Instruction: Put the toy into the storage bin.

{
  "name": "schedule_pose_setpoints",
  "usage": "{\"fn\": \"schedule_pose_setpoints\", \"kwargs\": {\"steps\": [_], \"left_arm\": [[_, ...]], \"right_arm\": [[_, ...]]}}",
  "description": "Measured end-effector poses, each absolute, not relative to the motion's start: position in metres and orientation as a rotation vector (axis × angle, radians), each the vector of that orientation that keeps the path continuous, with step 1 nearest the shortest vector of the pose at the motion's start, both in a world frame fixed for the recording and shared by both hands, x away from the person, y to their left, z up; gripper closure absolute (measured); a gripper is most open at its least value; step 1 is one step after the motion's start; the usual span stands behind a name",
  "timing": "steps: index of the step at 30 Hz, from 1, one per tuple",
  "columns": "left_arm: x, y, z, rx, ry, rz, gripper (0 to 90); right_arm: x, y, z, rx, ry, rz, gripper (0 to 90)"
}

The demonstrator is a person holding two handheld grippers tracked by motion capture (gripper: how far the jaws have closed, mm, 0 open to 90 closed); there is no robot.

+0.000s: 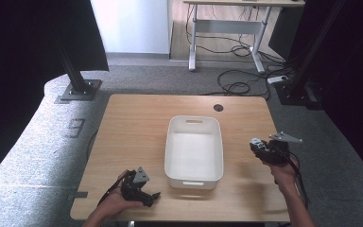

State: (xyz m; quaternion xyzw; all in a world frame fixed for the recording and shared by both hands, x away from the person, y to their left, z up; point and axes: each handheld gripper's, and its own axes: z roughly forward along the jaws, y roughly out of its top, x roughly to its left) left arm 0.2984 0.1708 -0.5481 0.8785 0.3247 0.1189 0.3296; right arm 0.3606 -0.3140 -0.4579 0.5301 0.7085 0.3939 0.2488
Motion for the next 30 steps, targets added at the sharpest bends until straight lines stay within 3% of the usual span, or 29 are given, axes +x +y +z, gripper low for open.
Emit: {"fn": "schedule_pose_setpoints", "kwargs": {"steps": [30], "left_arm": [[0.298,0.171,-0.548,2.298,0.849,0.31,0.0]], "right_arm": [[0.36,-0.289,-0.452,1.41,1.976,1.123,50.1]]}}
